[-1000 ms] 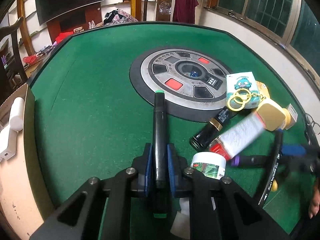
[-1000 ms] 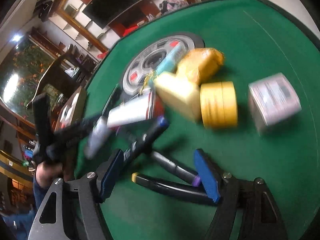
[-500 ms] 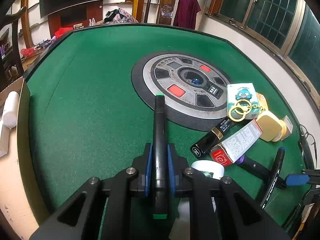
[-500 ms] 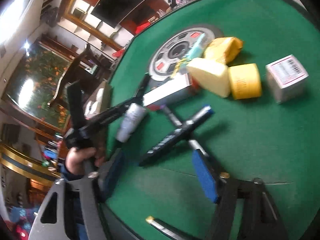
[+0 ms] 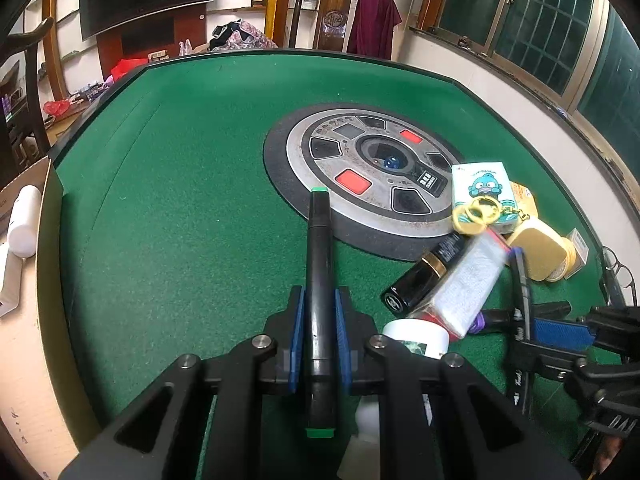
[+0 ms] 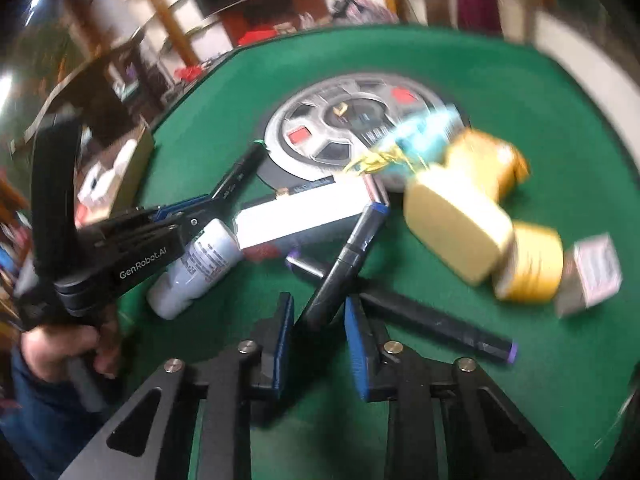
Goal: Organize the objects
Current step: 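Grasp the blue-capped black marker with the right tool while the left tool holds its marker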
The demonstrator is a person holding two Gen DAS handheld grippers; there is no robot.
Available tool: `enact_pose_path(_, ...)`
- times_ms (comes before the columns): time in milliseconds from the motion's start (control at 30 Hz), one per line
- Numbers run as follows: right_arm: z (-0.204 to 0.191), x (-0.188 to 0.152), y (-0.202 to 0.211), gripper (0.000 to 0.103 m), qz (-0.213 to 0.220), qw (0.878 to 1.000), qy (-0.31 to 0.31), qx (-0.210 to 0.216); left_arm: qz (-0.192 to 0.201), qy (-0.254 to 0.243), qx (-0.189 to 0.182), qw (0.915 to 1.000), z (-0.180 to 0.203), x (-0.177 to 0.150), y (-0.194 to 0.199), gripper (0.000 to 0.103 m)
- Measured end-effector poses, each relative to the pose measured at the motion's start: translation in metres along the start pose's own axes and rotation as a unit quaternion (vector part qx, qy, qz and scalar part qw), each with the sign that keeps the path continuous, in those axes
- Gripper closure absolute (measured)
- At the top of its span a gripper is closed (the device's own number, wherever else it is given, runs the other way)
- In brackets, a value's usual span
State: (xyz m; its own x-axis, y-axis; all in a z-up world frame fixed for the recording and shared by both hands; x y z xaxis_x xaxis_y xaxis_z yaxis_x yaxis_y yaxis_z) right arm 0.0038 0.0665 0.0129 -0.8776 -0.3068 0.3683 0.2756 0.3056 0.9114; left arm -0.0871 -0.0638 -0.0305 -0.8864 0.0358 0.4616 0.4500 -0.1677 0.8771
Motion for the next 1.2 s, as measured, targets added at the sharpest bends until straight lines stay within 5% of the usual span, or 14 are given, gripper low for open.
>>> enact_pose_path(200,-0.009,-0.005,-0.013,0.071,-0.003,0.999,0.034,-0.039,0.004,-0.002,0.012,0.9999,0.003,-0.001,-0.001,0.089)
enact_pose_path(333,-0.016,-0.004,-0.015,0.087,0.015,0.996,0.057,-0.069,0.005,-0.006,0.015,0.9999,0.004,-0.001,-0.001,0.089)
enact_pose_path(1067,-0.017,-0.006,-0.015,0.085,0.033,0.995,0.05,-0.084,0.016,-0.016,0.027,0.9994,0.006,-0.004,-0.001,0.088)
enact_pose_path(1200,-0.016,-0.006,-0.016,0.077,0.034,0.994,0.044,-0.098,0.019,-0.014,0.025,0.9994,0.005,-0.004,-0.002,0.088)
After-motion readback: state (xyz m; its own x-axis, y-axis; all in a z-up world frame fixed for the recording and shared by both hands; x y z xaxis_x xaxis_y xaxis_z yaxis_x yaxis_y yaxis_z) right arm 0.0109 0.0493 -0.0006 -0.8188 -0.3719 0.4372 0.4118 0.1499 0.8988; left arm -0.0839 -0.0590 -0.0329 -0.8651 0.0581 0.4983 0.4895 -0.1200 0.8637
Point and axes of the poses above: each gripper's, at about its wrist camera, not at the fingertips, and y roughly against the way its jaws point, z to its right, x to its top, the point moved 3 cm from there along -y, roughly the way its jaws point, and after that the axes turned 9 degrees about -z, right-handed, at the moved point
